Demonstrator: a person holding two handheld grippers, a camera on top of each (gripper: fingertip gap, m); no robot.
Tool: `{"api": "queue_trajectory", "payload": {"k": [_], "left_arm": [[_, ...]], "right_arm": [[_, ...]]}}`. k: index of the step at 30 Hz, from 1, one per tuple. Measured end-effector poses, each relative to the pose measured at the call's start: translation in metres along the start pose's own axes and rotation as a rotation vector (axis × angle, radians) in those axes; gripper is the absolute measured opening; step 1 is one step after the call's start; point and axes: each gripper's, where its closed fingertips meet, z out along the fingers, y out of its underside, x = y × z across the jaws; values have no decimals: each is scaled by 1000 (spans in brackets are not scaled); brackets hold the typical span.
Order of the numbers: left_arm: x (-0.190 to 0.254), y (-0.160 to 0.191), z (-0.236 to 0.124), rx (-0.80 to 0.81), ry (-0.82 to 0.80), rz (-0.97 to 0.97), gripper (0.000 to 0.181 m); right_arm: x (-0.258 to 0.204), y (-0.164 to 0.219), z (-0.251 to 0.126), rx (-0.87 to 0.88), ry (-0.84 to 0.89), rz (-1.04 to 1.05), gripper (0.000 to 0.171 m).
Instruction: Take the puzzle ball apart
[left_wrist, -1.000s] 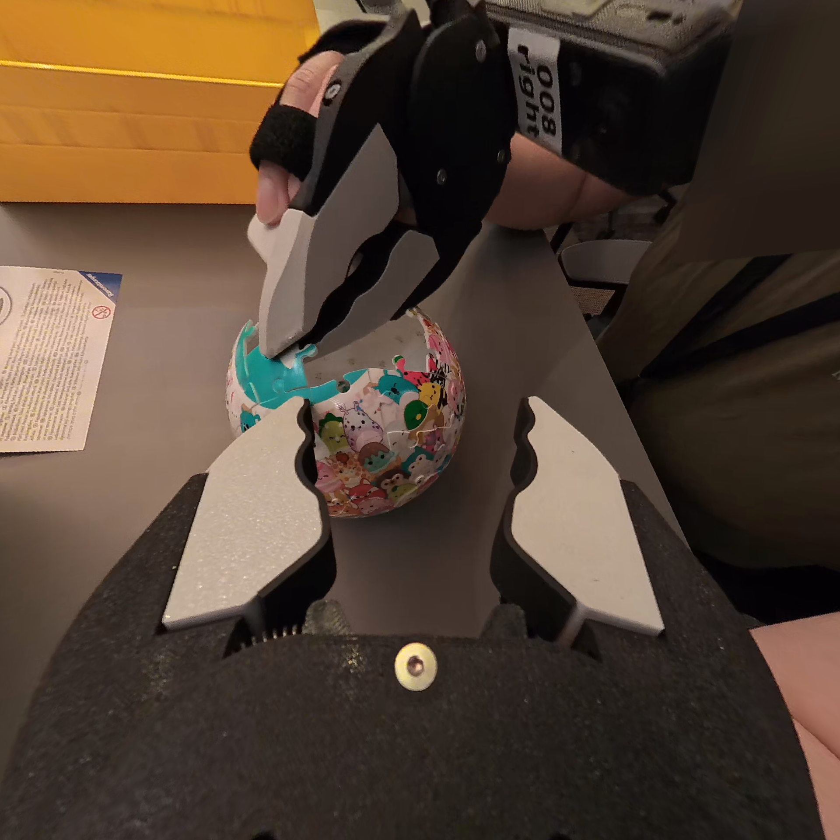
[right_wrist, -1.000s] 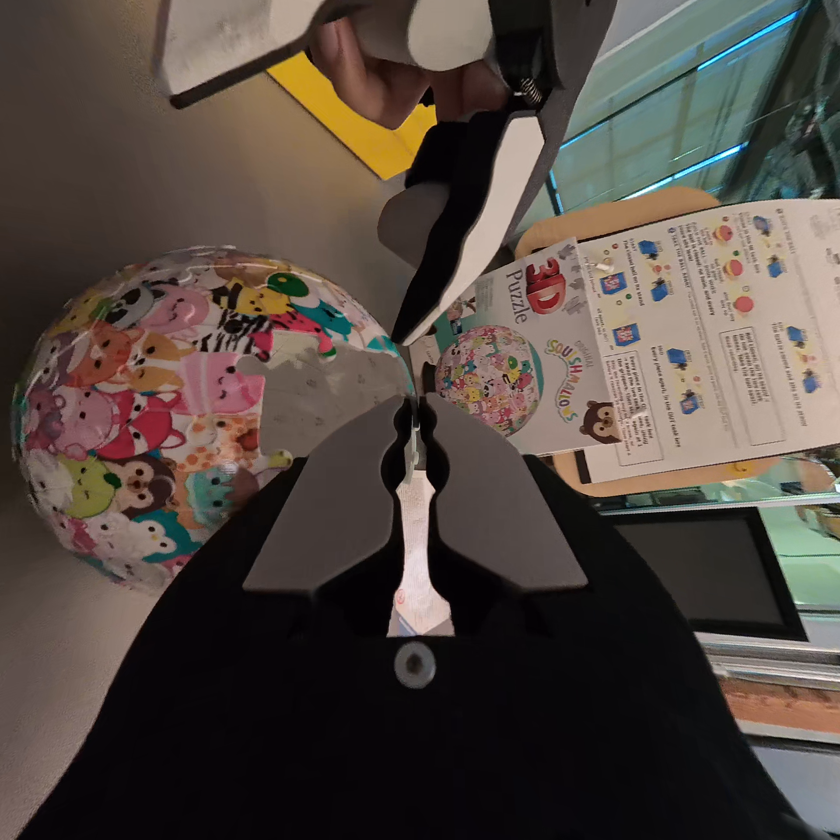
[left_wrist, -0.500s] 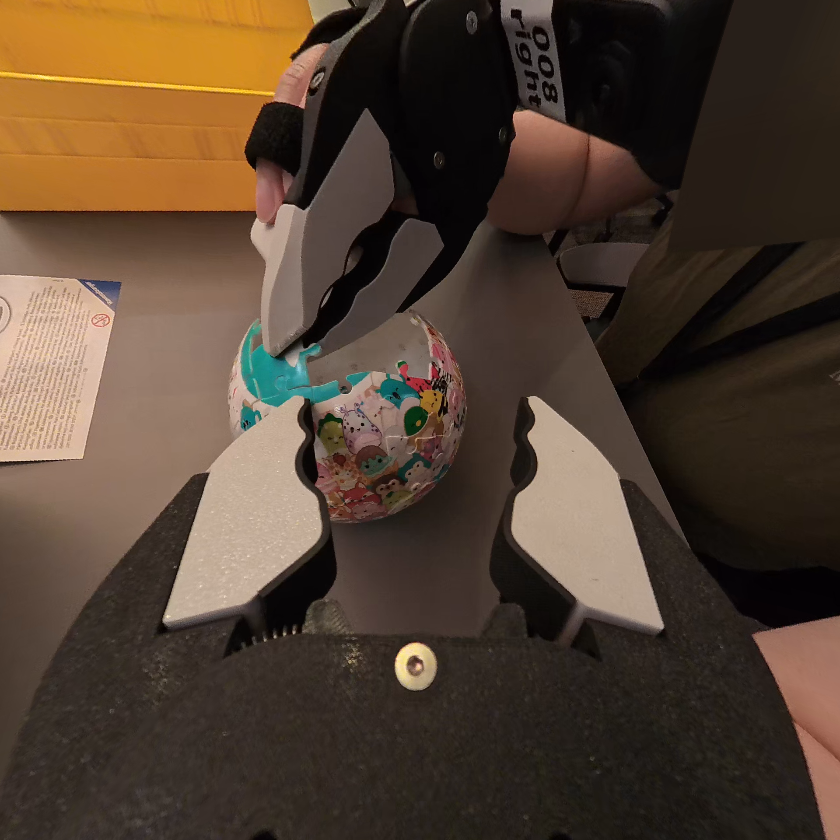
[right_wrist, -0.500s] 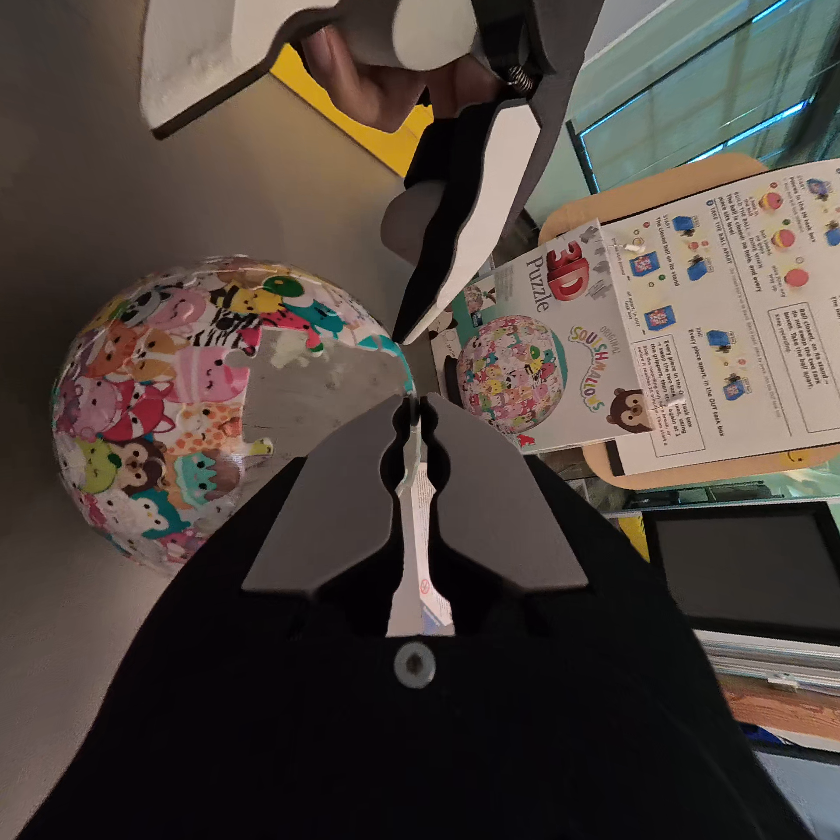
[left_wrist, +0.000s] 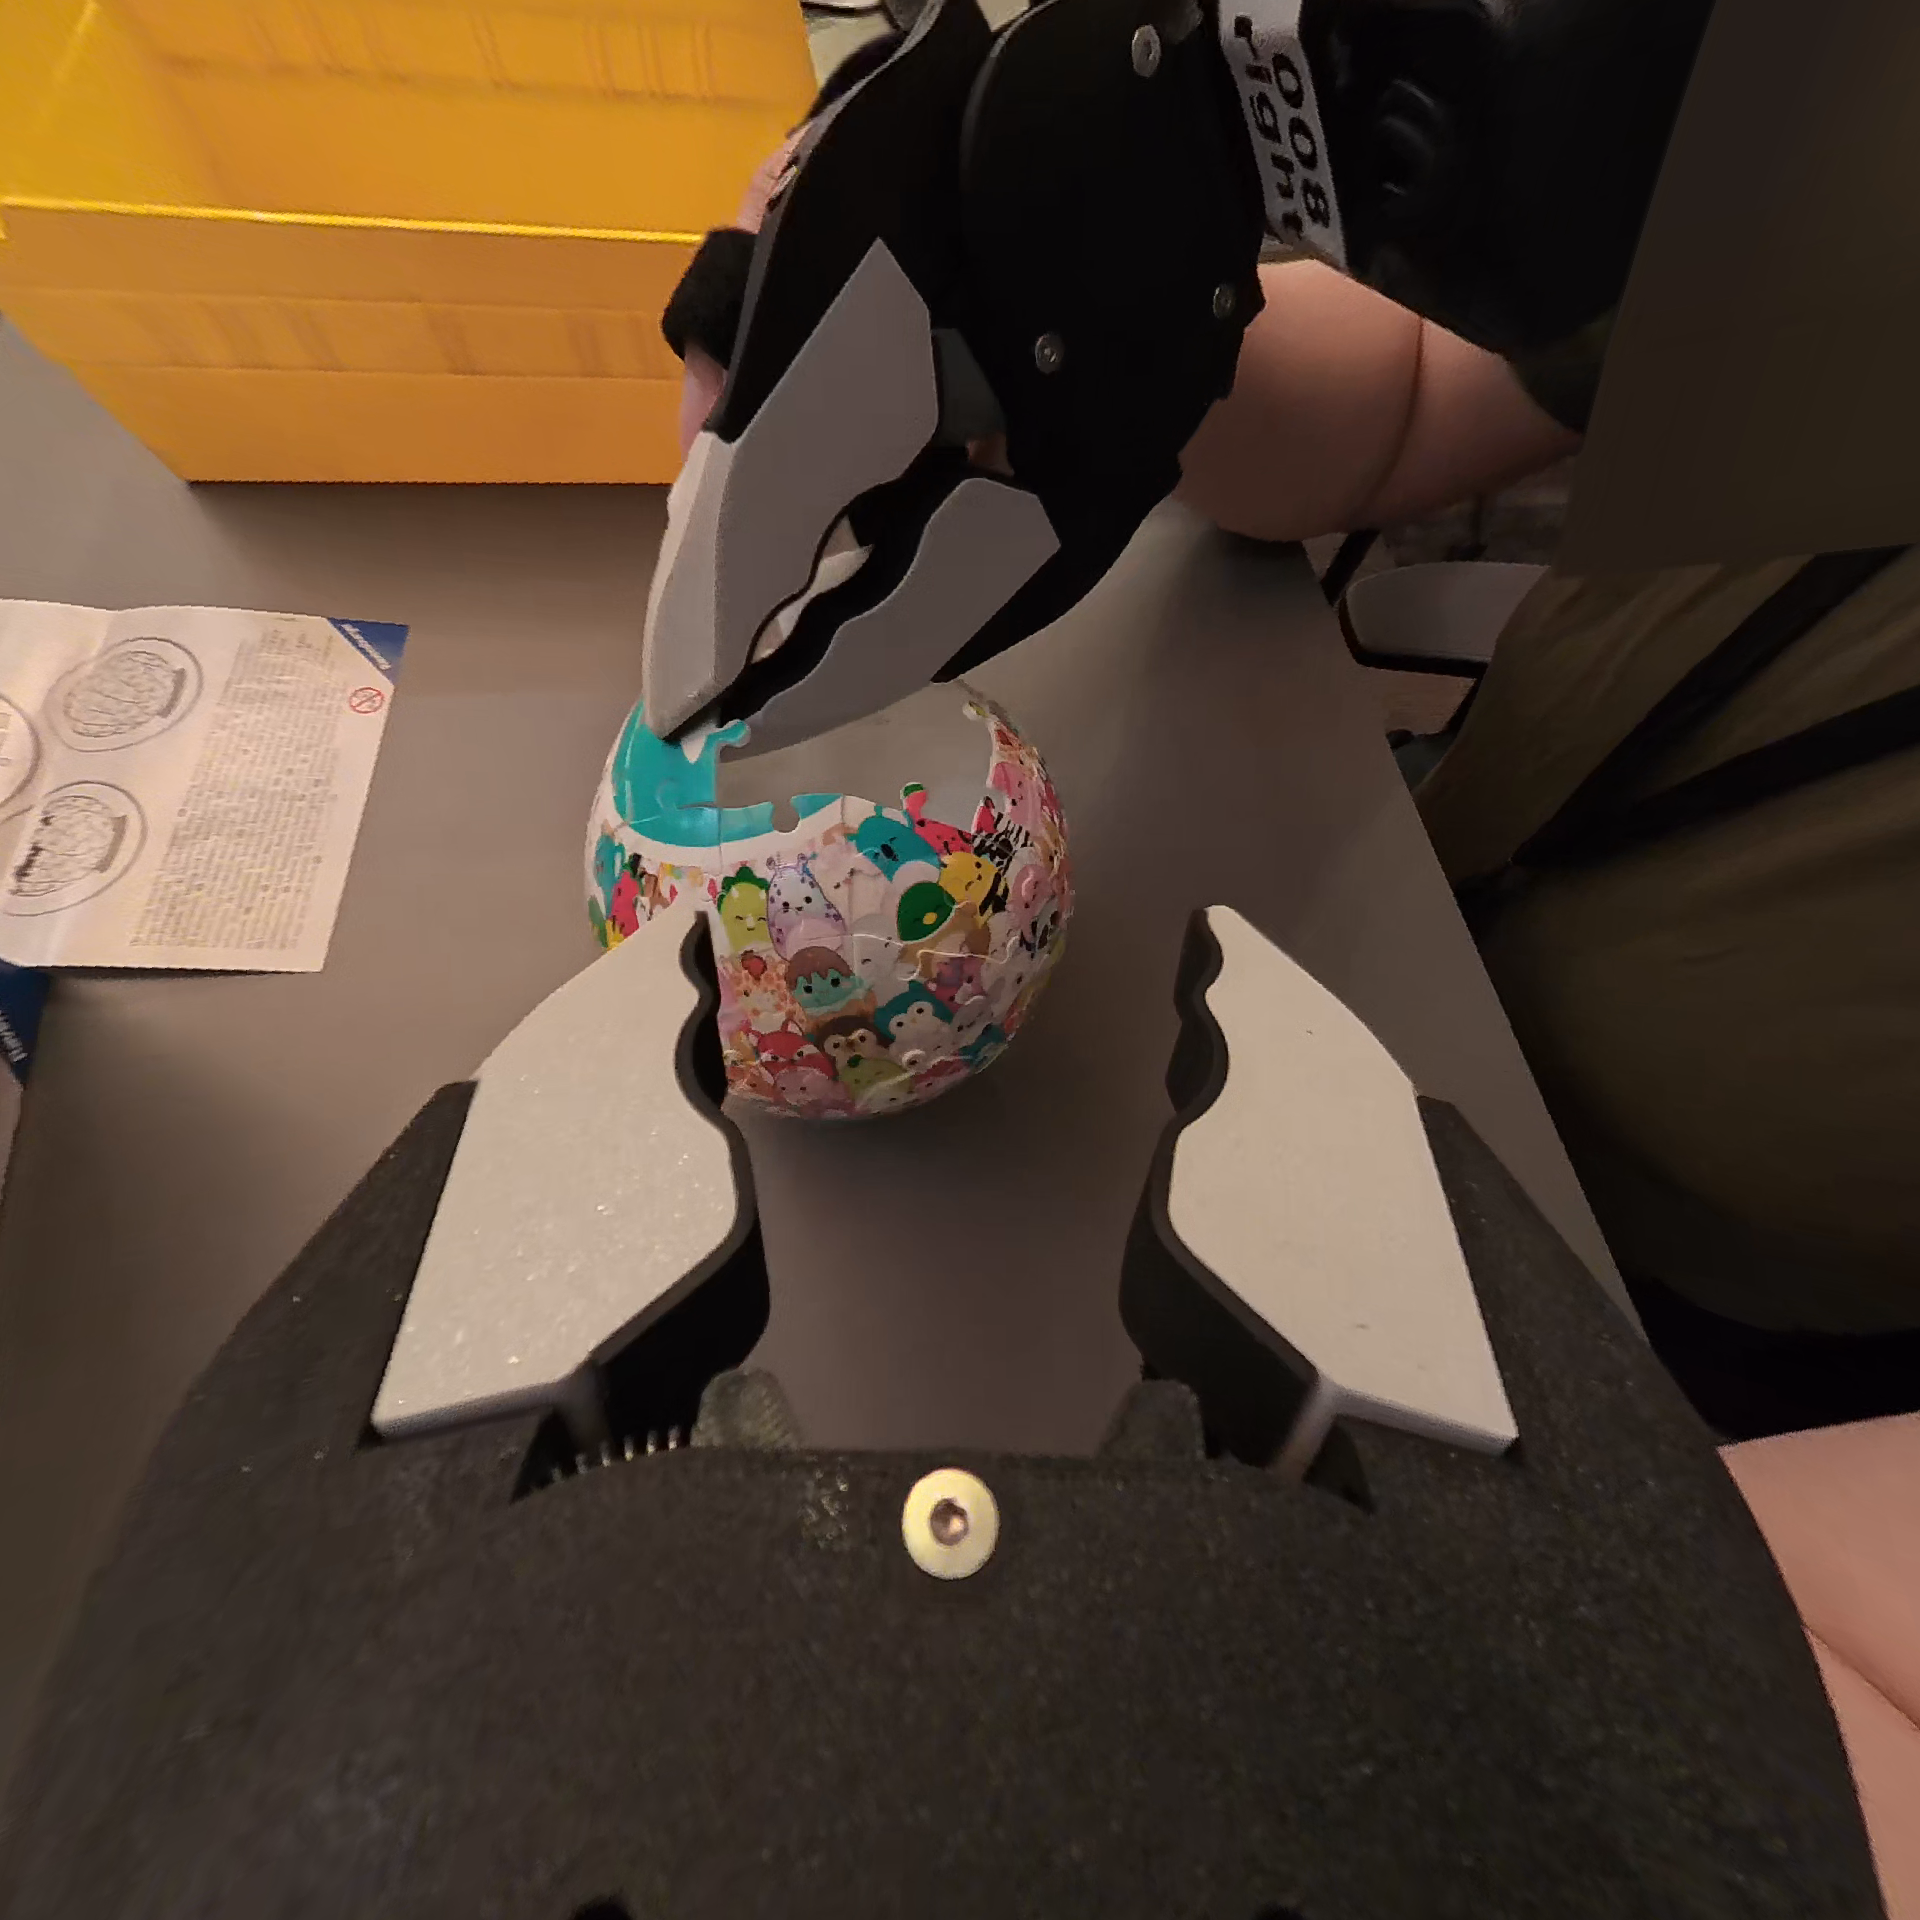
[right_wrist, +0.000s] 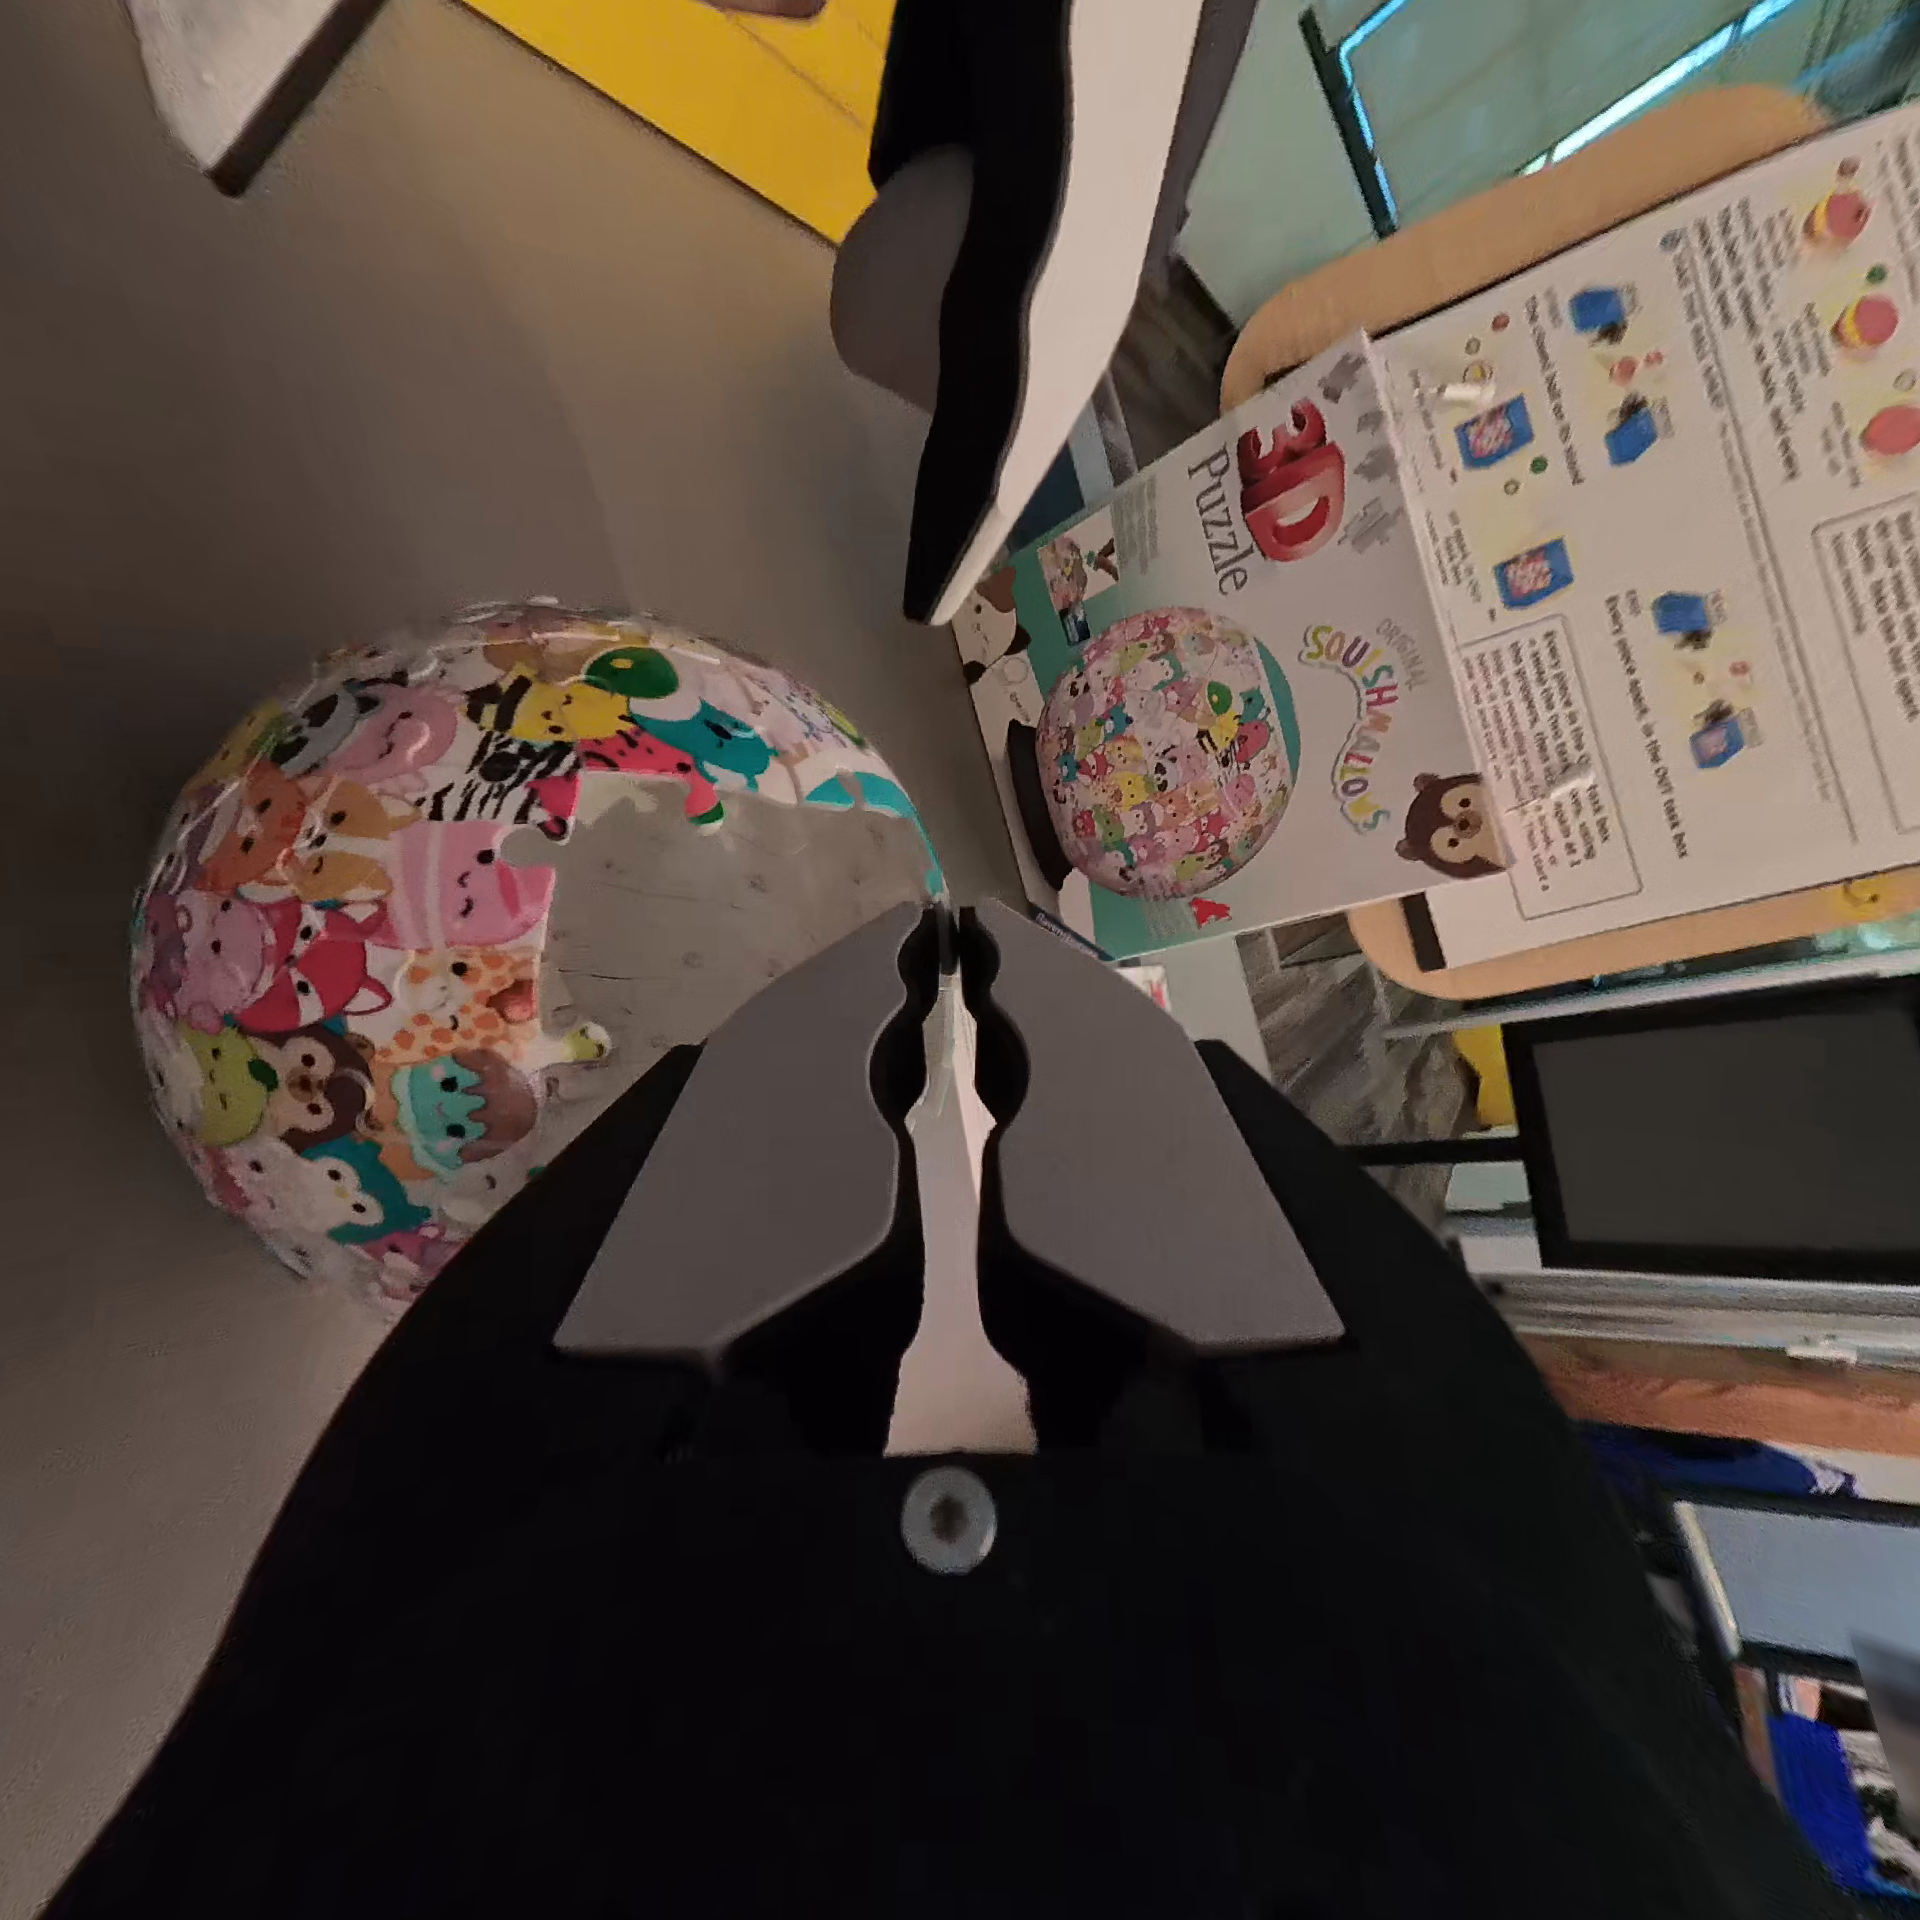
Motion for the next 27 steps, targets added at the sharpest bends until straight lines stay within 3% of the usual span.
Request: {"api": "queue_trajectory", "payload": {"k": [7,14,20,27], "left_arm": [[-11,-4,-14,-9,-159,25,85],[-21,-14,-27,83,-352,4,85],[-9,-31,-19,247,-413,20,86],[-3,-12,-1,426,-410,-115,88]], "right_arm": [[-1,-4,1,-46,-11,76,6],[-3,2,-5,-107,-47,70,6],[-2,4,-9,-76,-66,62,6],[-2,3,-11,-16,-2,23,5]]}}
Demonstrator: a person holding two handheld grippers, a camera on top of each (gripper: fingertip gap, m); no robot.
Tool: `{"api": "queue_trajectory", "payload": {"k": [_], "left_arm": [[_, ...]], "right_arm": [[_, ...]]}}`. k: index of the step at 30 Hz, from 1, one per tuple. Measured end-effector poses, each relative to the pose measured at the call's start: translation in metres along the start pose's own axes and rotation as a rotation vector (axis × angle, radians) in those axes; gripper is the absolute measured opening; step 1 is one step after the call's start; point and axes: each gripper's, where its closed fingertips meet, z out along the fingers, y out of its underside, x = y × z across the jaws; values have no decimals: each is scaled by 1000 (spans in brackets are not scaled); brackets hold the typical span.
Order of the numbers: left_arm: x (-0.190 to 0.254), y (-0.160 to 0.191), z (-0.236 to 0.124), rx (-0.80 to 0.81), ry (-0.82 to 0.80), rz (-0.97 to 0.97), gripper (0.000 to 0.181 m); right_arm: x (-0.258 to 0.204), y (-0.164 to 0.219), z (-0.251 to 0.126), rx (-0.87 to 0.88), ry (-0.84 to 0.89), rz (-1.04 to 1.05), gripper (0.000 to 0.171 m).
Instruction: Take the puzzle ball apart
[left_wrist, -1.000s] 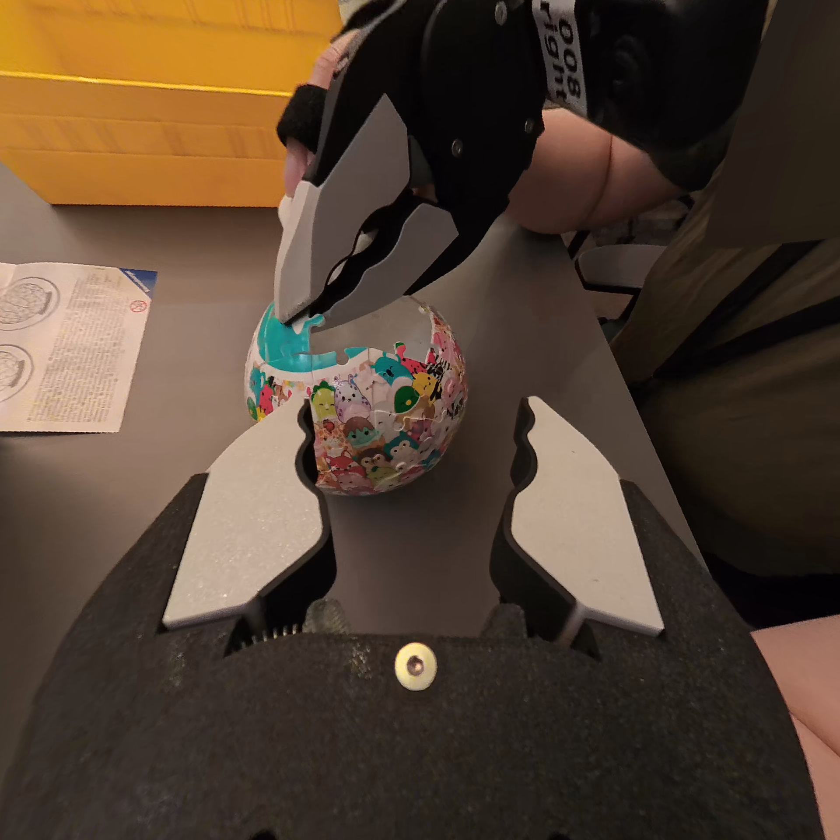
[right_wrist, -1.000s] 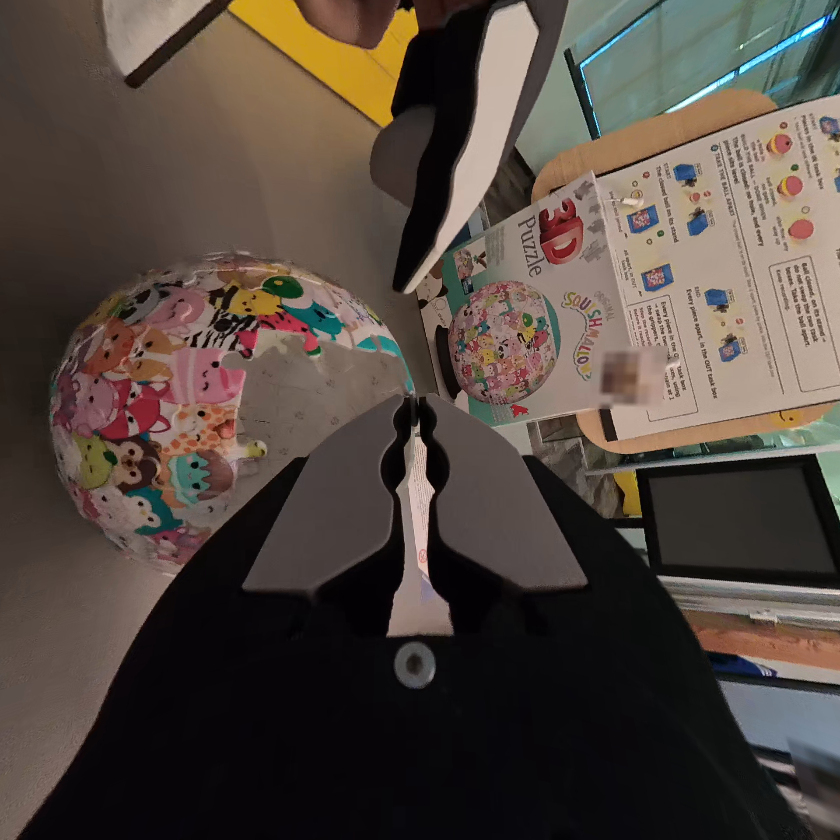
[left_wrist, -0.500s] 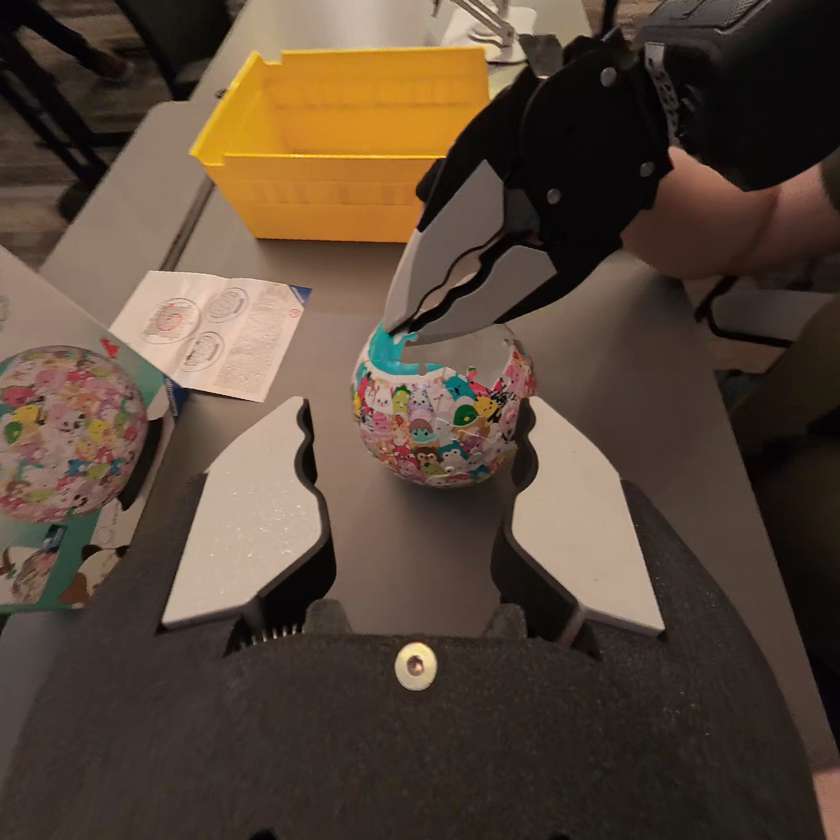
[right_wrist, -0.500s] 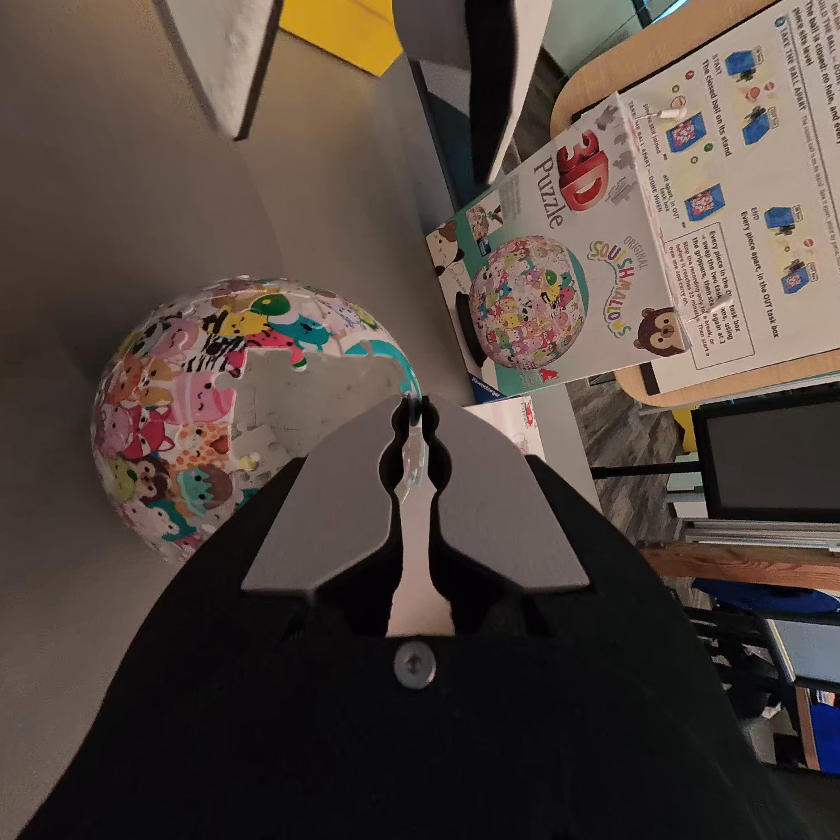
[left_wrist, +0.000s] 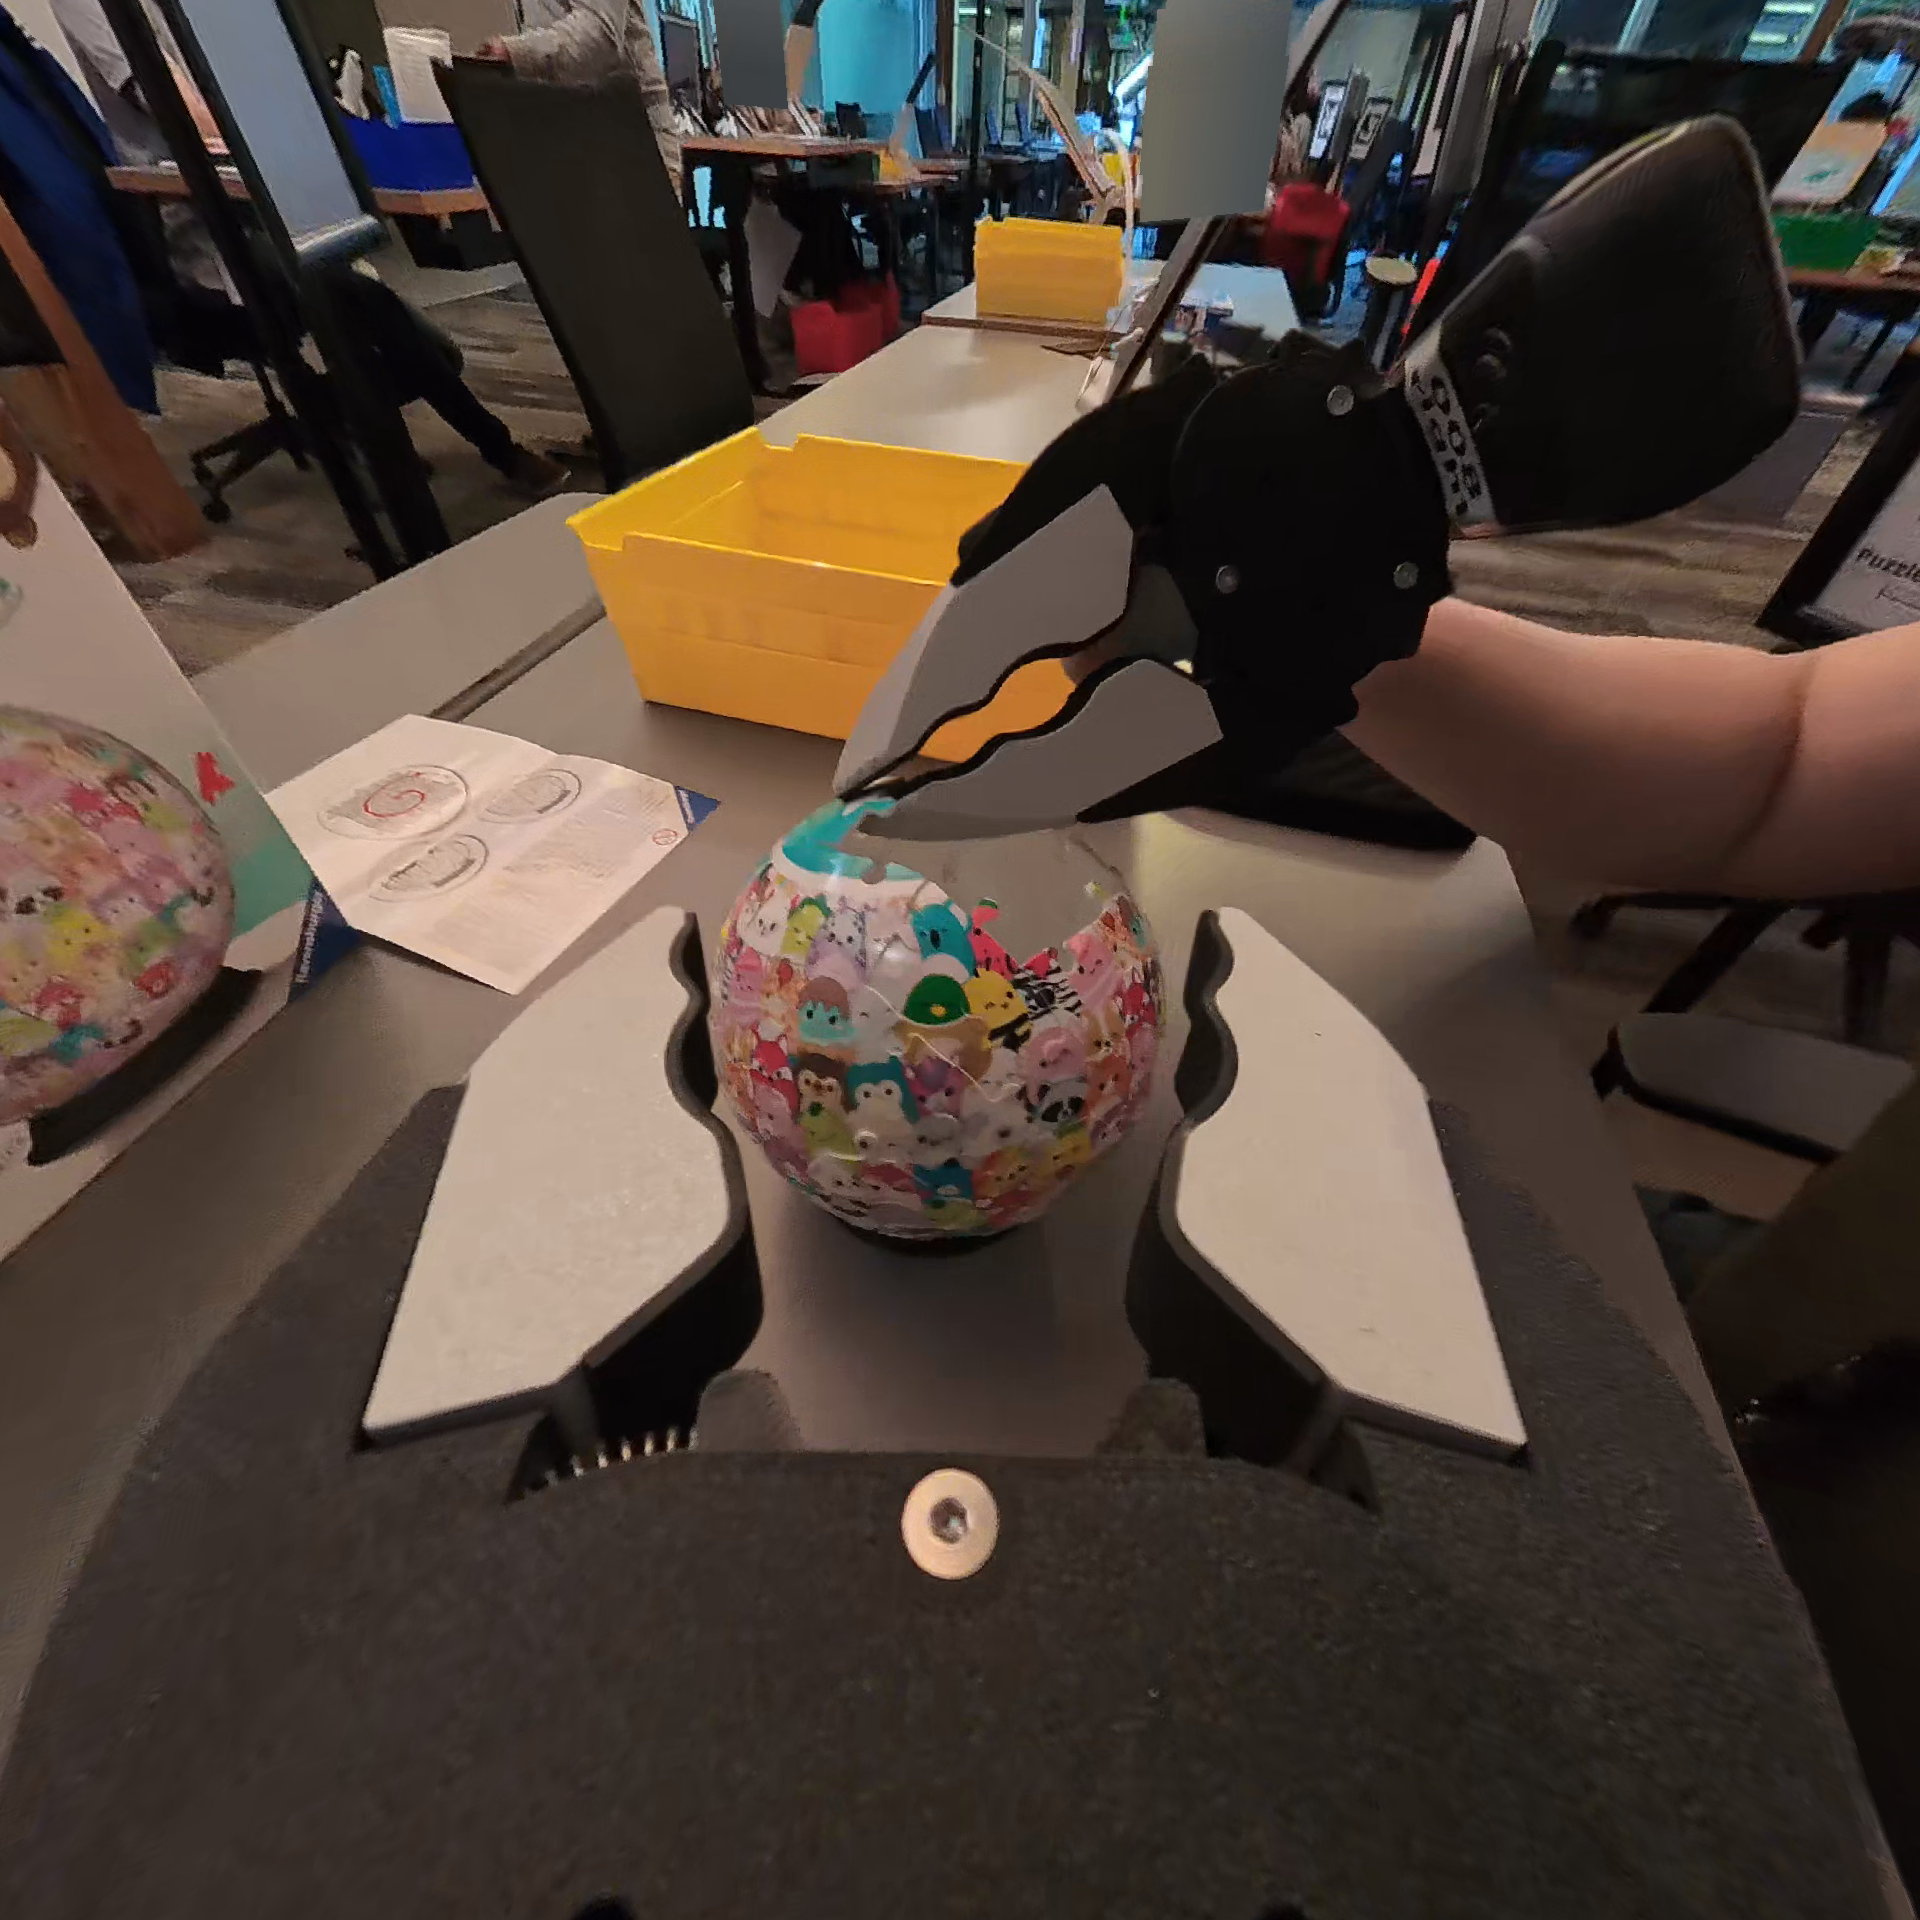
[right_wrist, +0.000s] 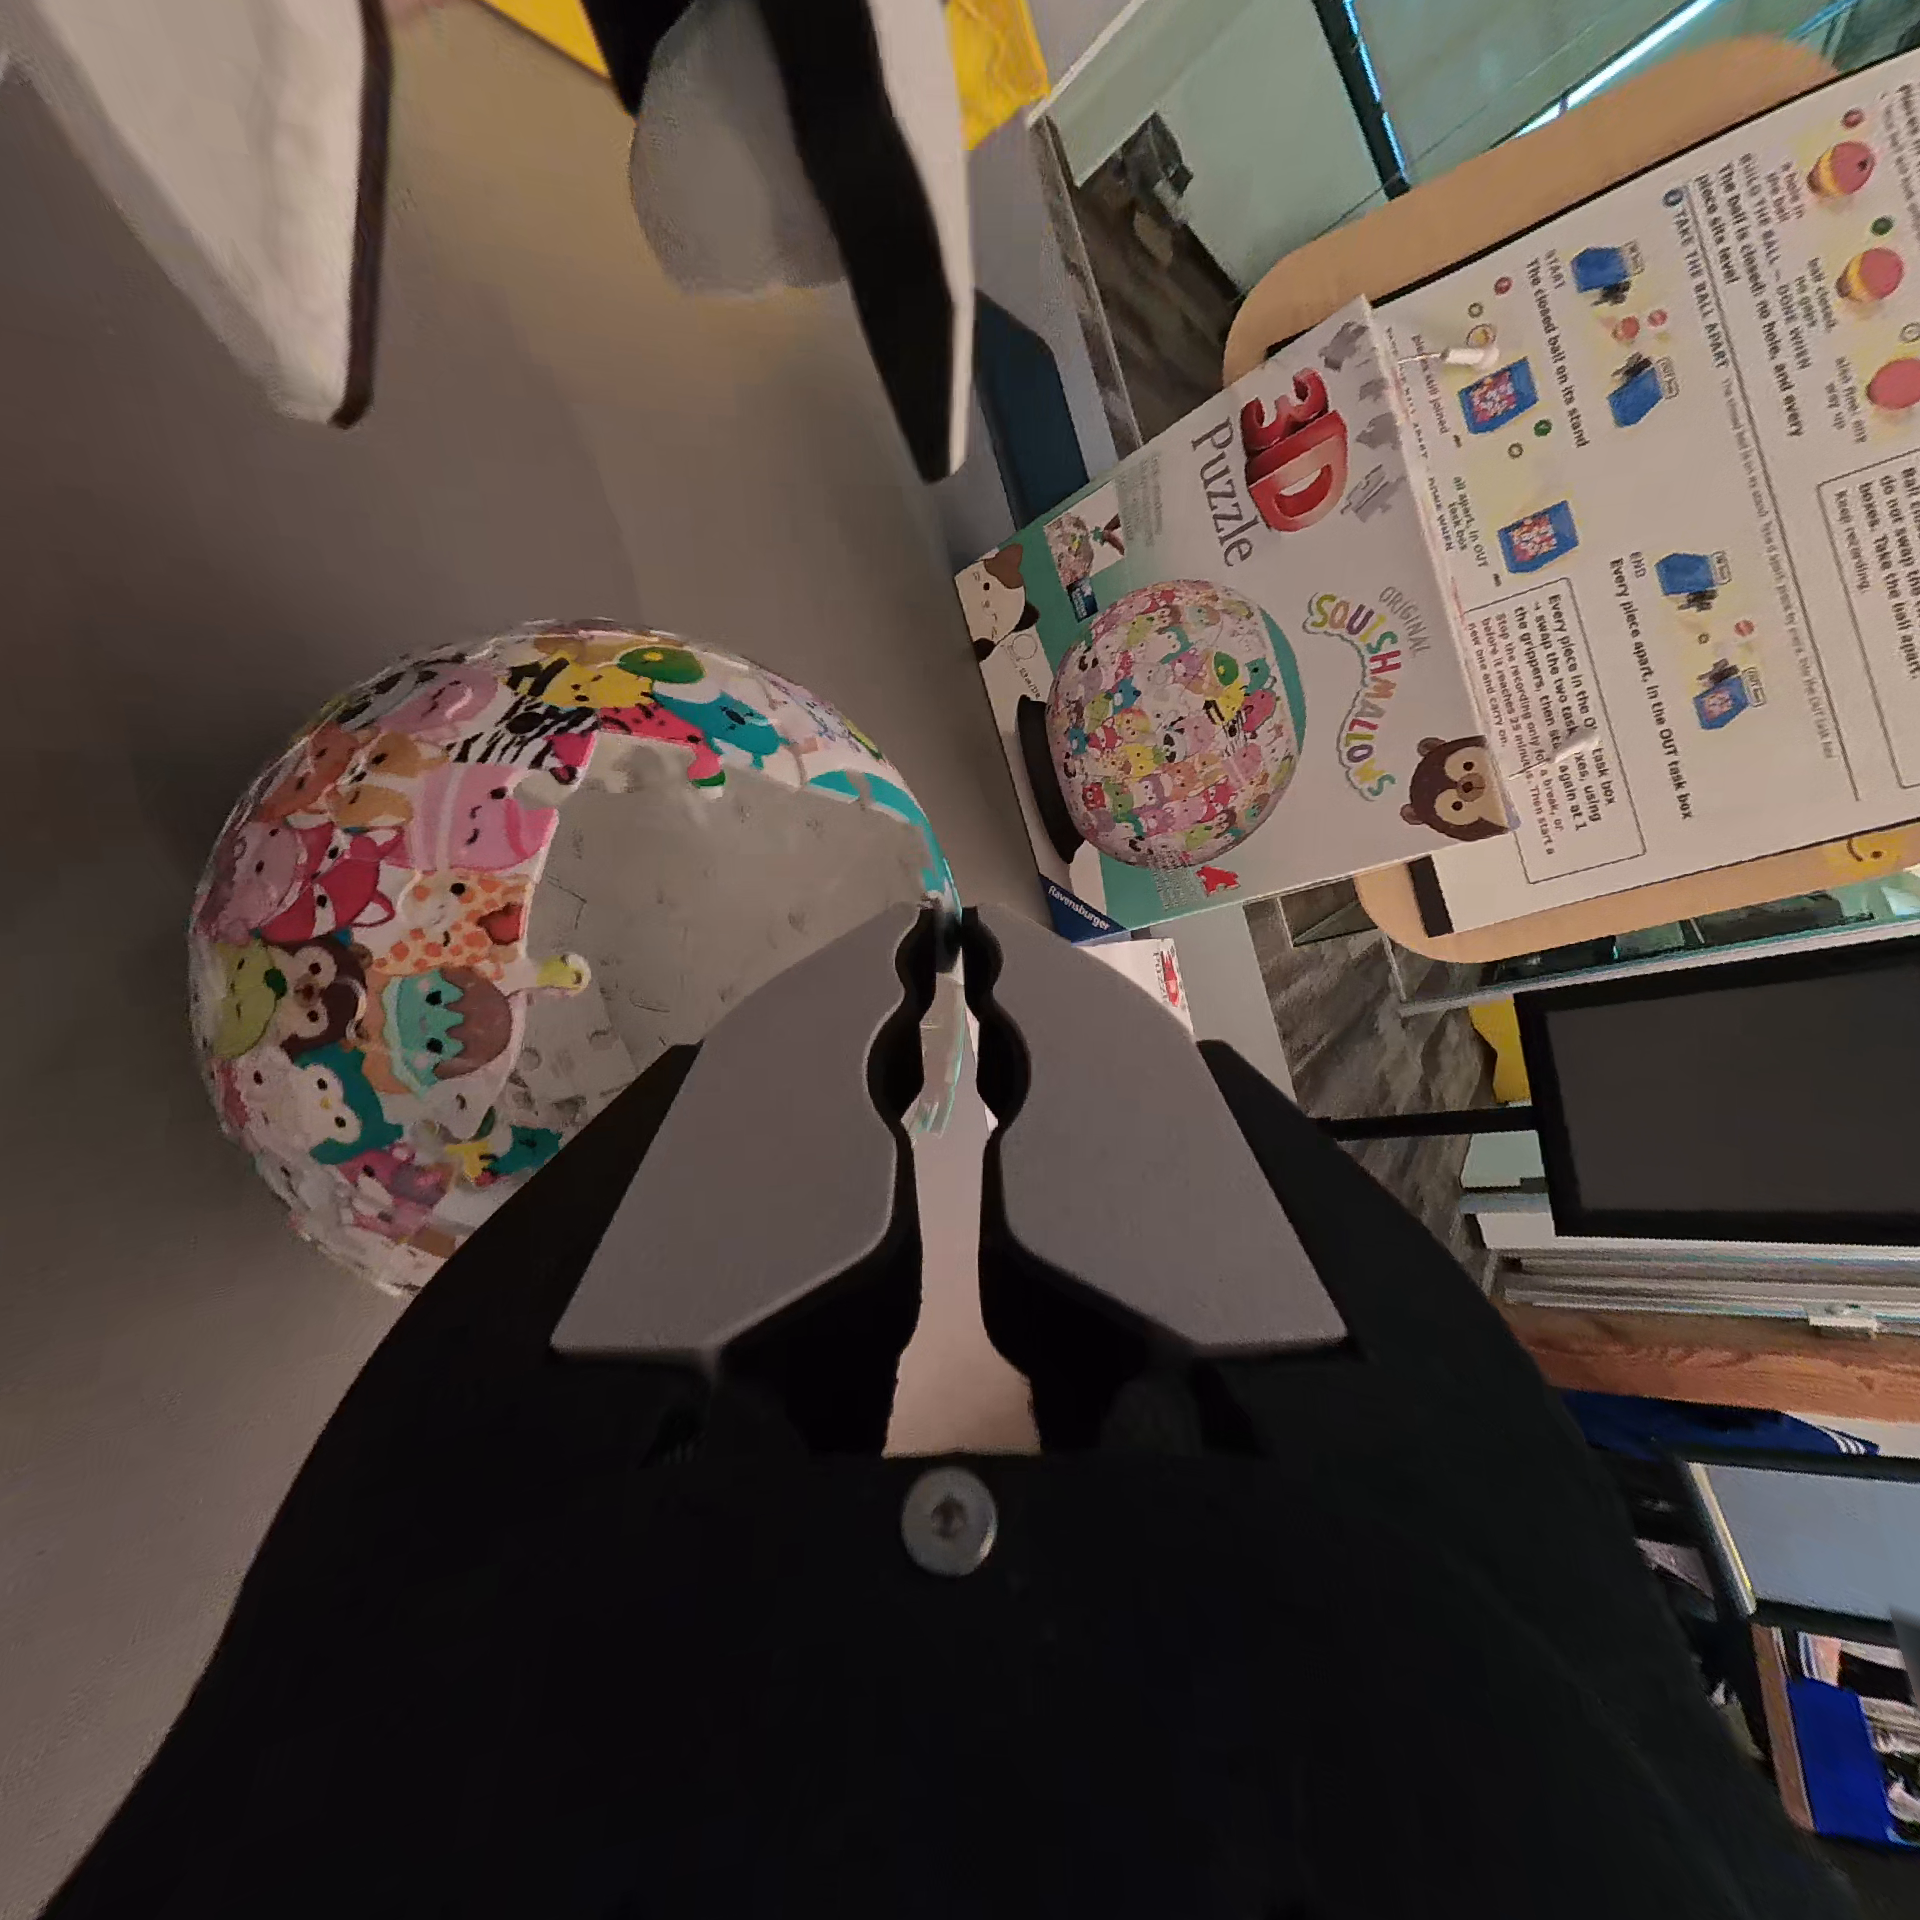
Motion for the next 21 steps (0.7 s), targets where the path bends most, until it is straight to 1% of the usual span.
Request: {"api": "queue_trajectory", "payload": {"k": [3,5,8,12,17,21], "left_arm": [[-2,12,5,-19,-57,57,89],[-5,19,10,-38,-114,99,95],[3,21,15,1,-95,117,95],[10,24,20,29,-36,66,88],[10,29,27,9,-59,82,92],[9,36,34,-29,-99,154,95]], "right_arm": [[0,-1,0,16,13,-20,5],[0,-4,0,37,24,-52,5],[-1,-7,0,66,44,-118,5],[-3,-8,-1,81,72,-225,4],[-3,-8,-1,68,67,-284,4],[-4,-9,-2,65,7,-213,5]]}}
